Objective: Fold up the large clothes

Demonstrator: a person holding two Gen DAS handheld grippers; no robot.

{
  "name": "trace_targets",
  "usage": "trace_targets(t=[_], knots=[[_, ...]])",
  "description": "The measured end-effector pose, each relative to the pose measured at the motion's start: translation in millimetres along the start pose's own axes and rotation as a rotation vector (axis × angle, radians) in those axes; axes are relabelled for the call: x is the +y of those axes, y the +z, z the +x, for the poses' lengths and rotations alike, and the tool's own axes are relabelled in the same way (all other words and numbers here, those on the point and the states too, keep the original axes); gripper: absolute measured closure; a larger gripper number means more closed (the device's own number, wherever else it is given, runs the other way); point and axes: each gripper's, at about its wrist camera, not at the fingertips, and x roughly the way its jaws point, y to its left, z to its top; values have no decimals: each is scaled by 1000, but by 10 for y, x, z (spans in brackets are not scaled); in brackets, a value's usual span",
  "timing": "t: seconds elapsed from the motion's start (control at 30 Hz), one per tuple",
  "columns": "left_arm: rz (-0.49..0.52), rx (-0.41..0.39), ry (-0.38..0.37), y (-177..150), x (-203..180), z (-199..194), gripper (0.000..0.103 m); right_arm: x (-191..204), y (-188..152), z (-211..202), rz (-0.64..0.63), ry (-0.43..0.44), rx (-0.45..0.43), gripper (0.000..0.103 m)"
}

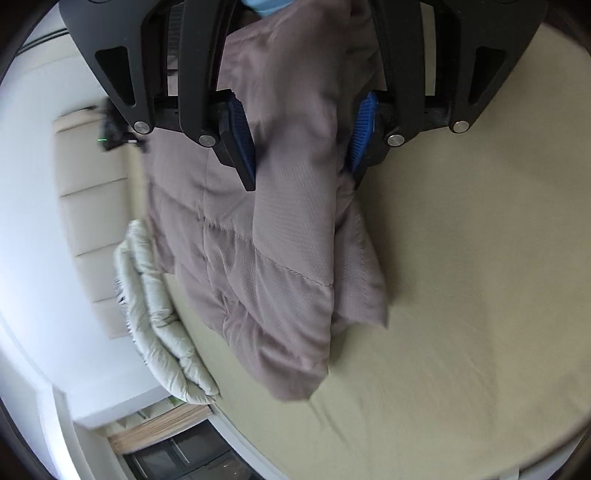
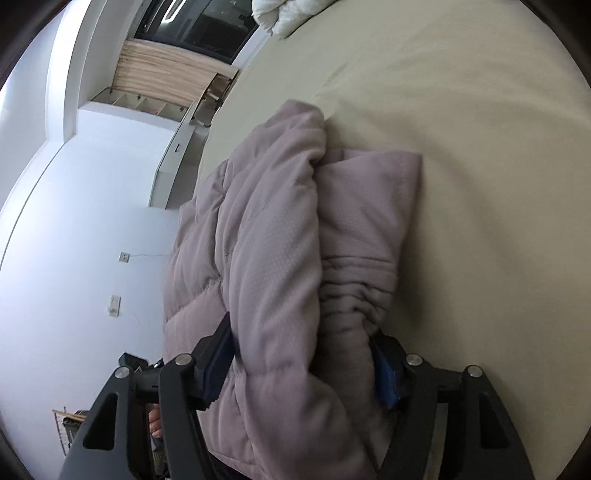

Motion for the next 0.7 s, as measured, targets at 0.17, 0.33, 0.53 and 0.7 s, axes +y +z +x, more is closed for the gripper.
trace_targets(t=[0.17,0.33,0.53,0.7], knots=[[225,-267,358,-296,-613,-712,37,356,-378,-733,-168,-316,-226,21],[369,-571,646,-787,-1364,-1415,6,964,-816,-1269,-380,-473,-453,0],[473,-730,769,-1214,-2095,-1867,0,1698,-1057,-1452,-546,-499,-619,0],[510,-795,802,-1521,-2572,-2153,0,2406,-1201,-1528,-663,-607,-689,0]])
